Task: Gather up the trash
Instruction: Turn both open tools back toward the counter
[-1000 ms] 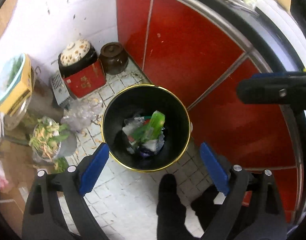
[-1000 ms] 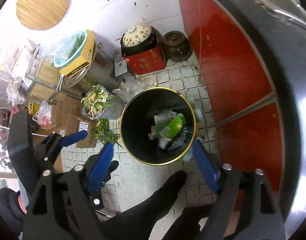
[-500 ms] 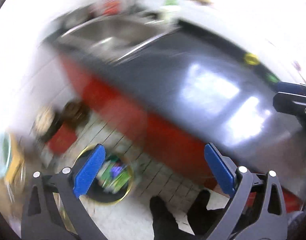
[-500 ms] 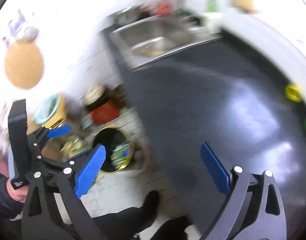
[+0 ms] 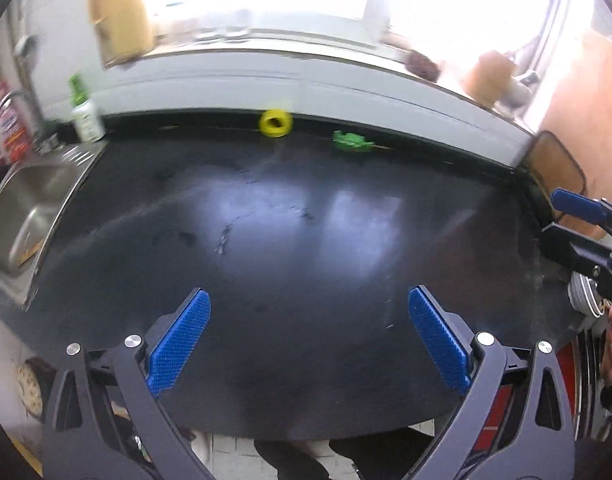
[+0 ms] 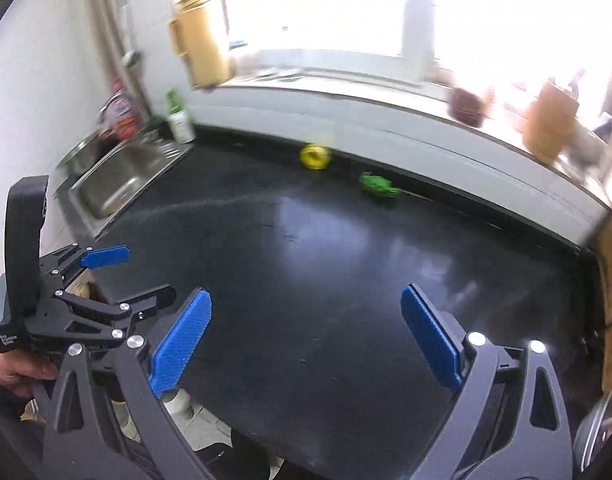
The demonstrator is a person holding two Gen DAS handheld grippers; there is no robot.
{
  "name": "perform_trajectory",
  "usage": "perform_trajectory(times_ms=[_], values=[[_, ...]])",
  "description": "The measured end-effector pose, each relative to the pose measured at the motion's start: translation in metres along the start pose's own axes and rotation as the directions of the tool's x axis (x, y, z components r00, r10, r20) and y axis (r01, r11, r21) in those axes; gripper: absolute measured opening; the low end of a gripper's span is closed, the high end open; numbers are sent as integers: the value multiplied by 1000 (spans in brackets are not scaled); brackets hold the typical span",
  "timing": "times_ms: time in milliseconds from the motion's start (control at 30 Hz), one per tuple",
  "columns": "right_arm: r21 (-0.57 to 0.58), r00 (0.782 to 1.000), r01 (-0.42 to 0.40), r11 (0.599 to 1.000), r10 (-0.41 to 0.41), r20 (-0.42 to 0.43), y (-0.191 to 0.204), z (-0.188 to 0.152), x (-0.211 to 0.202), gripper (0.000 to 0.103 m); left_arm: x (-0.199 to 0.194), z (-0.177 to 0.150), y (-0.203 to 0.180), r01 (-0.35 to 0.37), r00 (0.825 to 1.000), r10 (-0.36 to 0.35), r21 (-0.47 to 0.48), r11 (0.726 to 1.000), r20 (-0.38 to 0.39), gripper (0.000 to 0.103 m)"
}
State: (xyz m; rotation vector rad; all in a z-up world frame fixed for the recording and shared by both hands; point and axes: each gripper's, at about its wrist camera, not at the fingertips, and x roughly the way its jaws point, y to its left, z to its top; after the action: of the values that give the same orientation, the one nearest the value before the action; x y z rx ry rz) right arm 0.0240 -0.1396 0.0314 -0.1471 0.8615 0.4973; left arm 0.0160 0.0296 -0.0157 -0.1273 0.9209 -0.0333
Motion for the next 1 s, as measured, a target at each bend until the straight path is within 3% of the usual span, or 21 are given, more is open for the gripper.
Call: perform_trajectory(times_ms=[233, 1000], values=[[61, 1000, 25, 998, -26, 9, -33, -8, -3, 93, 14, 11, -29, 2, 1000, -1, 67, 998, -15, 96], [46, 998, -24, 999, 27, -52, -66, 27, 62, 93, 85, 58, -24, -37, 996, 41, 50, 998, -74, 96]])
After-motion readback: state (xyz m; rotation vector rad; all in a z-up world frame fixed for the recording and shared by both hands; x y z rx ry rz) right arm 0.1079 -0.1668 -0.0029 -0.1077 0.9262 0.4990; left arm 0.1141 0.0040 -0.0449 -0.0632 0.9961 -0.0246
